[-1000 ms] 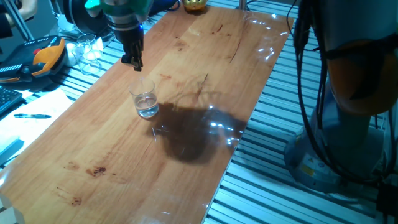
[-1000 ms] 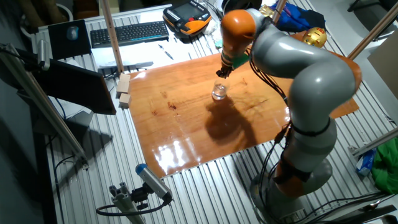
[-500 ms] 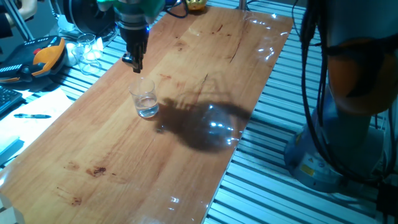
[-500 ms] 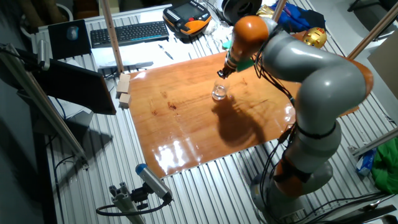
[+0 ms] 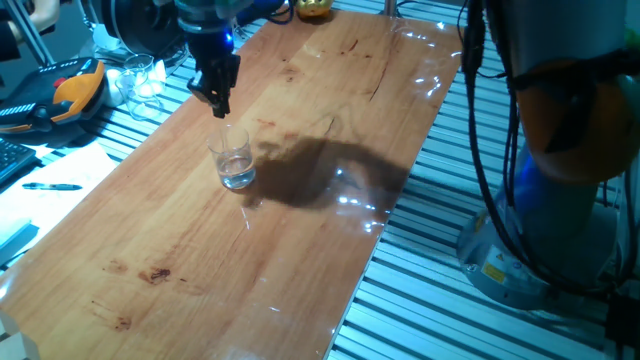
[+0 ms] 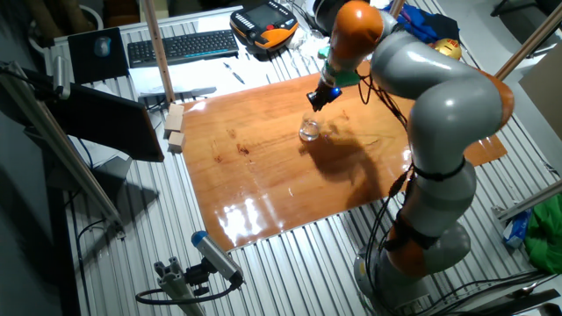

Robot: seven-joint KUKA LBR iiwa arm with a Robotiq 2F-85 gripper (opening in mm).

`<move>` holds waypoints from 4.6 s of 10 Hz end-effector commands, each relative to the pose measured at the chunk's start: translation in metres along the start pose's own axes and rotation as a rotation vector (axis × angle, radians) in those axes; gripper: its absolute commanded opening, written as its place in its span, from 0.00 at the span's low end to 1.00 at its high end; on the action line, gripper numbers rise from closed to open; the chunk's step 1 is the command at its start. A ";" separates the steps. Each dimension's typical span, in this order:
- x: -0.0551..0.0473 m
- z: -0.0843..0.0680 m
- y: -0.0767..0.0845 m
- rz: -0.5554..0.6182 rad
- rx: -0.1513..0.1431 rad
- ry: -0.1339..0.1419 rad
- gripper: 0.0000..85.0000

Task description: Stir the beaker with a glass rod

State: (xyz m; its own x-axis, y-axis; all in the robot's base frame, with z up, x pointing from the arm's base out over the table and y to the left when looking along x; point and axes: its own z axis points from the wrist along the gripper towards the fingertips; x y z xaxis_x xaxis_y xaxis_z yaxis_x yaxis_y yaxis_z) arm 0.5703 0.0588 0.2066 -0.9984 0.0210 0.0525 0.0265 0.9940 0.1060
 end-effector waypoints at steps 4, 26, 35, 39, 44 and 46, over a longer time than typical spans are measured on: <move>-0.001 -0.006 0.001 -0.111 0.149 0.036 0.00; 0.000 -0.008 0.006 -0.094 0.080 -0.173 0.00; 0.000 -0.010 0.006 -0.163 0.189 -0.041 0.00; 0.000 -0.009 0.006 -0.369 0.261 -0.166 0.00; 0.001 -0.009 0.005 -0.416 0.324 -0.183 0.00; 0.004 -0.010 0.005 -0.425 0.336 -0.119 0.00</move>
State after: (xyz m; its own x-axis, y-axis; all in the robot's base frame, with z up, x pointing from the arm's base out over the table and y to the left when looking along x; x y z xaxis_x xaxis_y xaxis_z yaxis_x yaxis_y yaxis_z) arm 0.5669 0.0623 0.2163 -0.9185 -0.3934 -0.0406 -0.3749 0.8988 -0.2273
